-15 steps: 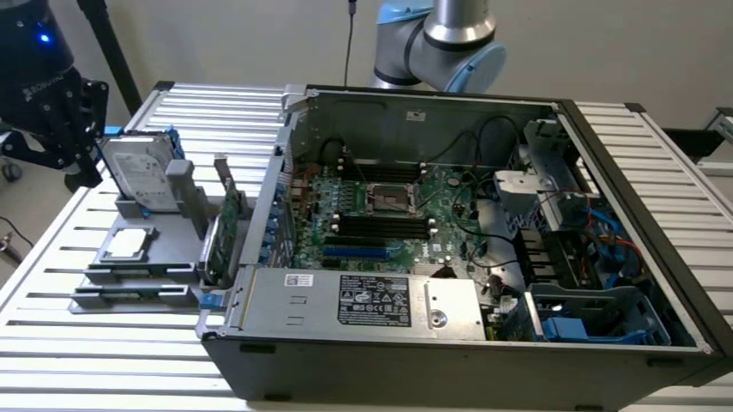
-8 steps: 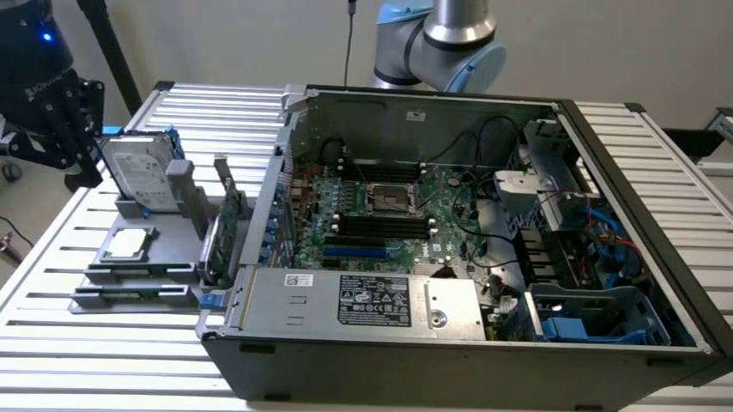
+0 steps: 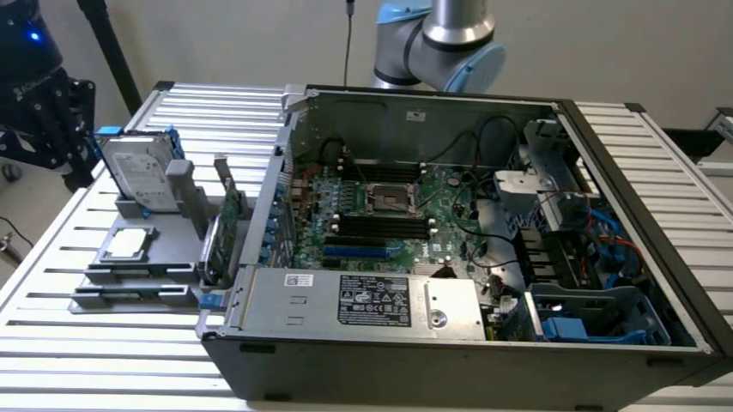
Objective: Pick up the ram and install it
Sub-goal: 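Pick up the ram and move it above insertion slot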
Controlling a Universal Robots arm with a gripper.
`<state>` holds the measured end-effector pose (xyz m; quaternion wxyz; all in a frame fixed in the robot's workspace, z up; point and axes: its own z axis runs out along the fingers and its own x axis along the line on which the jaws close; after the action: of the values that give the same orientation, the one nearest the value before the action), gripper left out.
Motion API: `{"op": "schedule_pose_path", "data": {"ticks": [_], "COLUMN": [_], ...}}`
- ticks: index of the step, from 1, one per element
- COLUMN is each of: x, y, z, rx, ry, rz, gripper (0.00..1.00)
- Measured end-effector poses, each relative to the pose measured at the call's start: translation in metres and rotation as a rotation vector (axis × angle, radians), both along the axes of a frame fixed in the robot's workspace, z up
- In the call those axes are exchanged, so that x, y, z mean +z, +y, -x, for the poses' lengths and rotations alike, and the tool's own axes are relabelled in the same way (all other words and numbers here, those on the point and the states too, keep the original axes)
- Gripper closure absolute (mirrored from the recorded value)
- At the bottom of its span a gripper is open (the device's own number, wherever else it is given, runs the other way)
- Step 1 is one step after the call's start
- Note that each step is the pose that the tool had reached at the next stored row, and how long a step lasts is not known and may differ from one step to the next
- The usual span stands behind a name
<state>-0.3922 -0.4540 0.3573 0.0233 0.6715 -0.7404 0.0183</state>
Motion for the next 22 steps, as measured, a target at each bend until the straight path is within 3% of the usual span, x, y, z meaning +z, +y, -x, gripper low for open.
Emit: {"op": "schedule_pose_path", "data": {"ticks": [5,9,16,22], "x": [0.0,-0.0001,-0.0001,-0.0009], "y": [-0.0021,-0.0076,-0.0187,-0.0215], "z": [0.014,0.02,0.016,0.006], "rx": [0.0,0.0,0.001,0.022], "ry": [0.0,-0.0002,-0.0002,-0.0002], "rz": [0.0,0.0,0.0,-0.0002], "gripper": [0.89,0.89,0.89,0.89]}}
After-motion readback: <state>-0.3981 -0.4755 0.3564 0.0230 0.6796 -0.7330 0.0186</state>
